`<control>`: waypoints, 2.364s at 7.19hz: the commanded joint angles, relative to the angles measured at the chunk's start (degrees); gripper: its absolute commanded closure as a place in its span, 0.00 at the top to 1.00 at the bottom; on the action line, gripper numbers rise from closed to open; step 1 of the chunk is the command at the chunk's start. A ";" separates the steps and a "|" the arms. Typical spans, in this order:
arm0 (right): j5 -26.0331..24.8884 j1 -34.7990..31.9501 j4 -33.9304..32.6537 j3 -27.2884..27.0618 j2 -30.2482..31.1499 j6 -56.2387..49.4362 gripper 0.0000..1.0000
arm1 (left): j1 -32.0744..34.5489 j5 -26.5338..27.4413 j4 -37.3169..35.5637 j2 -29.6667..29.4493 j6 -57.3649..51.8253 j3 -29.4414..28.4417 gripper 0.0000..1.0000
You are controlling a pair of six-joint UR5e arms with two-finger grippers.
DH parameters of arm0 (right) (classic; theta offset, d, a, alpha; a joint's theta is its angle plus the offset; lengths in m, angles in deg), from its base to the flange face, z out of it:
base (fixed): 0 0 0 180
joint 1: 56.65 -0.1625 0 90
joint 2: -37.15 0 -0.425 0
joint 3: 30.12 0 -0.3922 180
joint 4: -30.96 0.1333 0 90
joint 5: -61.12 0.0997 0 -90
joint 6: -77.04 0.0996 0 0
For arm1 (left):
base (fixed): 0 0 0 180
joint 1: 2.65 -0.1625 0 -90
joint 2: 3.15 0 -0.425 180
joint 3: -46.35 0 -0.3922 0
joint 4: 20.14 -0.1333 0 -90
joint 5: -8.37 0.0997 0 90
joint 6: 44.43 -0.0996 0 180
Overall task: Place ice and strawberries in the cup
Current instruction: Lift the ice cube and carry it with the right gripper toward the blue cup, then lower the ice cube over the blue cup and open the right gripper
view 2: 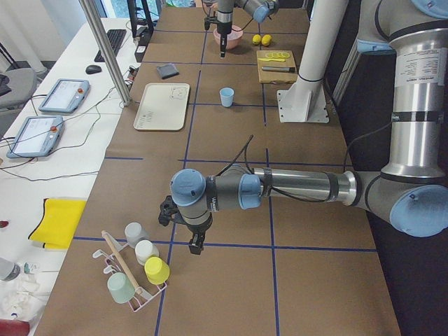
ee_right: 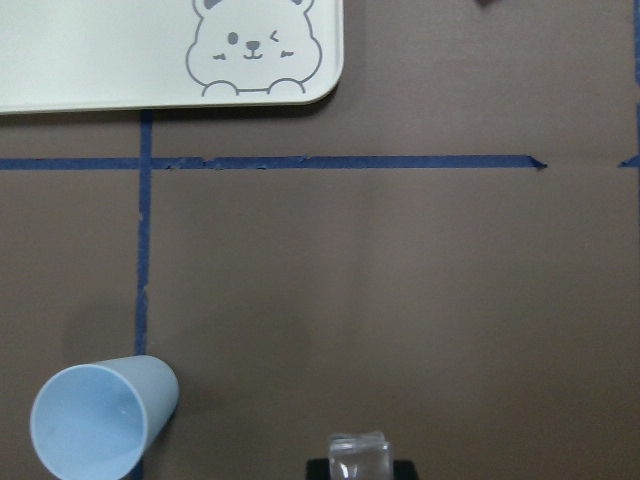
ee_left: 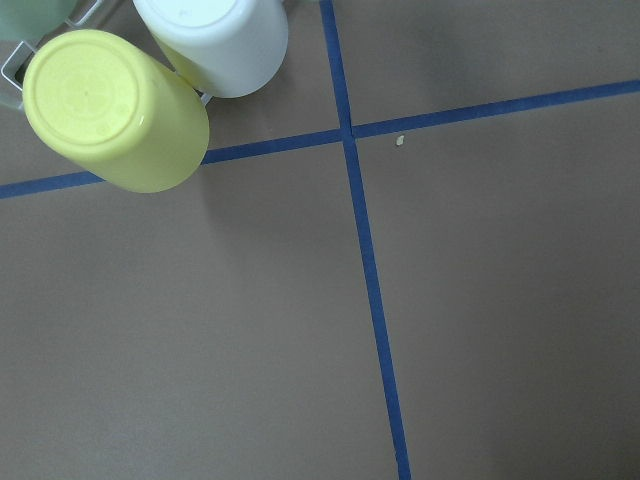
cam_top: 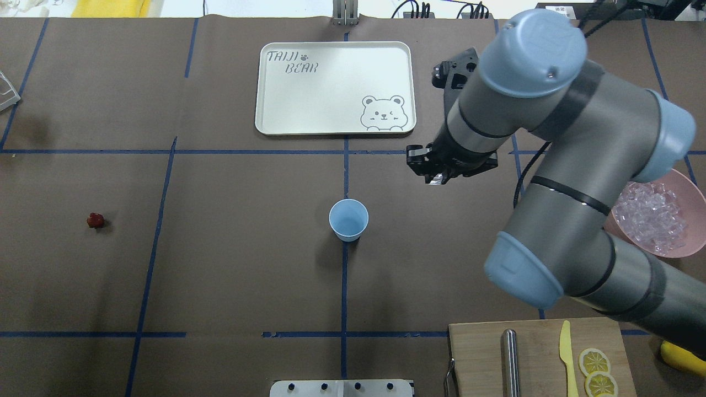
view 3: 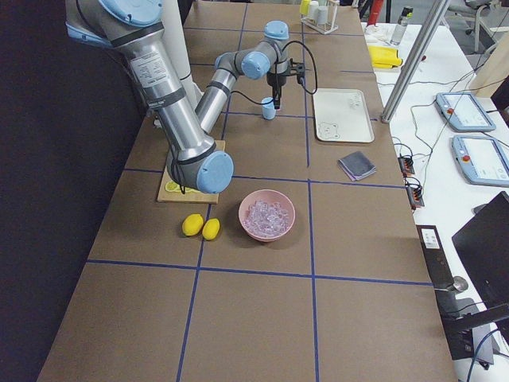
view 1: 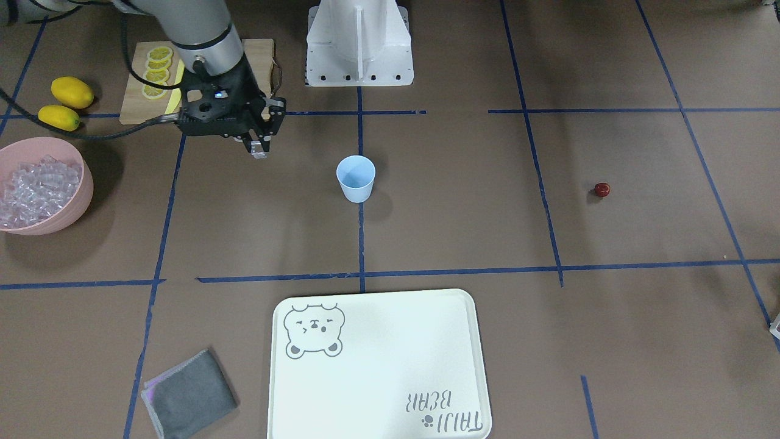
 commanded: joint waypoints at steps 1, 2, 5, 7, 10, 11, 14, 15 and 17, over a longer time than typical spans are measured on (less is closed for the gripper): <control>-6.60 5.94 0.00 8.63 -9.25 7.46 0.05 | 0.00 0.00 0.04 0.01 -0.01 -0.35 1.00; -7.50 7.87 1.22 11.90 -10.77 8.62 0.05 | 0.00 0.09 0.04 0.01 0.08 -0.35 1.00; -11.55 11.40 6.51 17.99 -11.23 10.66 0.05 | 0.00 0.00 0.04 0.01 -0.01 -0.35 1.00; -11.55 11.58 6.51 18.00 -10.96 10.40 0.21 | 0.00 0.00 0.04 0.01 0.08 -0.35 1.00; -11.28 11.50 6.42 17.82 -10.96 10.22 0.99 | 0.00 0.00 0.04 0.01 -0.01 -0.35 1.00; -11.28 11.49 6.42 17.56 -10.96 10.22 0.99 | 0.00 0.00 0.04 0.01 -0.01 -0.26 1.00; -10.94 10.54 6.33 17.12 -11.05 9.52 1.00 | 0.00 0.00 0.04 0.01 -0.01 -0.18 1.00; -10.41 9.14 6.25 17.12 -10.70 9.25 1.00 | 0.00 0.00 0.04 0.01 -0.01 -0.17 1.00; -6.56 4.23 6.68 11.27 -4.59 -0.10 1.00 | 0.00 0.00 0.12 0.01 -0.01 -0.17 1.00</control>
